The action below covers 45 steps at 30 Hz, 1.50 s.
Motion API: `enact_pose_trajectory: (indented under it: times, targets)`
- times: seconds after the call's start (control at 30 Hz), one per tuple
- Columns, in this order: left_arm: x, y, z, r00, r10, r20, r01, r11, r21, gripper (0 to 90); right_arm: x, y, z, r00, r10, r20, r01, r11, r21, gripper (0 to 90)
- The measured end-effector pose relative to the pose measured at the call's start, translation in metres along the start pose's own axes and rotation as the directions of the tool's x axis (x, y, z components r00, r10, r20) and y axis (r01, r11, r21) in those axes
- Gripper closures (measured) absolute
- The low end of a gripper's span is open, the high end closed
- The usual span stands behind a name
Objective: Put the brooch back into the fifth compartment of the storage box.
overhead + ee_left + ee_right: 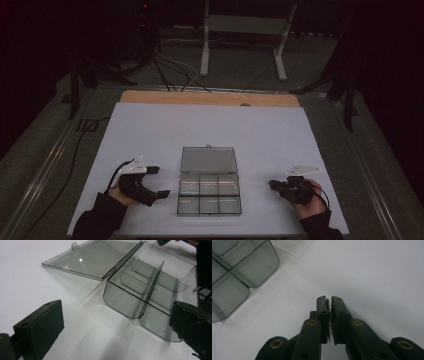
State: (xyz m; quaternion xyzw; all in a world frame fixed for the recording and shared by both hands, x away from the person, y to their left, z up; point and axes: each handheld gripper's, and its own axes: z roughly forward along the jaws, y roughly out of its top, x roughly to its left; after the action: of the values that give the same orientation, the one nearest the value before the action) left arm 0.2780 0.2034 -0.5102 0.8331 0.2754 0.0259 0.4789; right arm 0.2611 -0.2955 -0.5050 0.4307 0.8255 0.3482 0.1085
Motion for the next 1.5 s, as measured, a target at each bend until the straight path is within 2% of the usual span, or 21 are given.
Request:
enact_pose_trajectory:
  times: [1.0,1.23,1.4,1.5]
  targets:
    - [-0.001,0.000,0.000,1.0000,0.004,-0.002,-0.004,1.0000,0.001,1.5,0.013,0.019,-0.010,0.9989,-0.020,-0.041,0.018,0.999,-0.038,84.9]
    - [-0.001,0.000,0.000,1.0000,0.005,-0.003,-0.005,1.0000,0.004,1.5,0.018,0.025,-0.010,0.9971,-0.019,-0.074,0.016,0.999,-0.052,84.9]
    - [-0.001,0.001,-0.001,1.0000,0.006,-0.003,-0.006,1.0000,0.002,1.5,0.024,0.031,-0.010,0.9955,-0.037,-0.087,0.031,0.998,-0.061,84.9]
    - [-0.001,0.001,-0.001,1.0000,0.005,-0.003,-0.005,1.0000,0.003,1.5,0.028,0.035,-0.008,0.9930,-0.039,-0.111,0.031,0.997,-0.070,84.9]
